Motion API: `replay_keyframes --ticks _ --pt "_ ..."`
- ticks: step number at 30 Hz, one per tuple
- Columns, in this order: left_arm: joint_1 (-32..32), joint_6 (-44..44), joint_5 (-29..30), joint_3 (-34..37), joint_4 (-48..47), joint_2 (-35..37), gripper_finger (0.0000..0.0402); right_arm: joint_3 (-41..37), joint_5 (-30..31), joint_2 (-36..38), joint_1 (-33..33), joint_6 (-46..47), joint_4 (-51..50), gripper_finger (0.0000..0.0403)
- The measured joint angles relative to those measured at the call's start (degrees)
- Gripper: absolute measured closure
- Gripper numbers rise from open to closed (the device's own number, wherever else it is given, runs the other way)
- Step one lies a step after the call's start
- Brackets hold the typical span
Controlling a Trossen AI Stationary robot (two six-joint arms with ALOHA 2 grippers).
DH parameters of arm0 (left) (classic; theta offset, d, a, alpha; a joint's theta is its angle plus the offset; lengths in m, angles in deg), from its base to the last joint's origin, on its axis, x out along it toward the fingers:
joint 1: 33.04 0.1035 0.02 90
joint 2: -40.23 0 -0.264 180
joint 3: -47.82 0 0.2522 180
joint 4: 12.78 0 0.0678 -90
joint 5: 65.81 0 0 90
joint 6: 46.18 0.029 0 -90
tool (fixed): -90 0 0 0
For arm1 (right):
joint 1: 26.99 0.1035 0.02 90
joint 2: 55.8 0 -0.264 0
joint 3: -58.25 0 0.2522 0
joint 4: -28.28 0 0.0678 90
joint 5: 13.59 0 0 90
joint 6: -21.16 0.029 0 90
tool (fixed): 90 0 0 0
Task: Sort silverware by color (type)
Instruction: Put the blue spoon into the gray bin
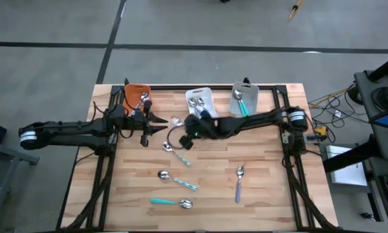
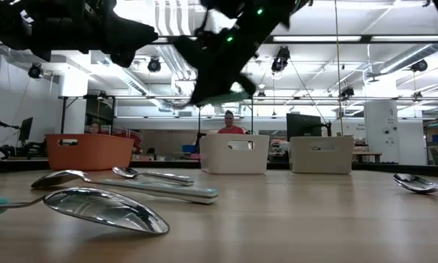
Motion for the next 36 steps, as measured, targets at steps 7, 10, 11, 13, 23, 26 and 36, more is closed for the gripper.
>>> replay_keyframes --ticks 7,10,11,13,23,26,36 --pt "0.0 0.2 0.9 0.0 -0.2 -0.3 0.0322 -1.0 5.3 9.5 -5.3 6.8 -17.8 0.0370" --pt "0.0 0.2 0.9 0.0 -0.2 -0.3 0.0322 -3.0 6.5 12.5 -8.1 8.8 -22.2 0.0370" --pt "0.0 0.2 0.9 0.0 -0.2 -0.3 0.0322 -4.0 6.5 13.5 -9.1 8.9 -23.2 0.0370" --pt "0.0 0.2 0.9 0.0 -0.2 -0.3 0.0322 -6.4 6.5 15.4 -11.4 9.0 -23.7 0.0370" --pt "0.0 0.1 1.0 0.0 -0.2 -0.3 0.0322 -23.4 9.2 24.3 -24.3 7.7 -17.3 0.0369" --pt "0.0 0.1 1.0 0.0 -0.2 -0.3 0.0322 -28.9 5.7 25.9 -28.6 8.7 -11.7 0.0369" --pt "0.0 0.1 1.0 0.0 -0.1 -0.3 0.0322 -35.8 -3.1 25.4 -35.2 9.1 -2.4 0.0369"
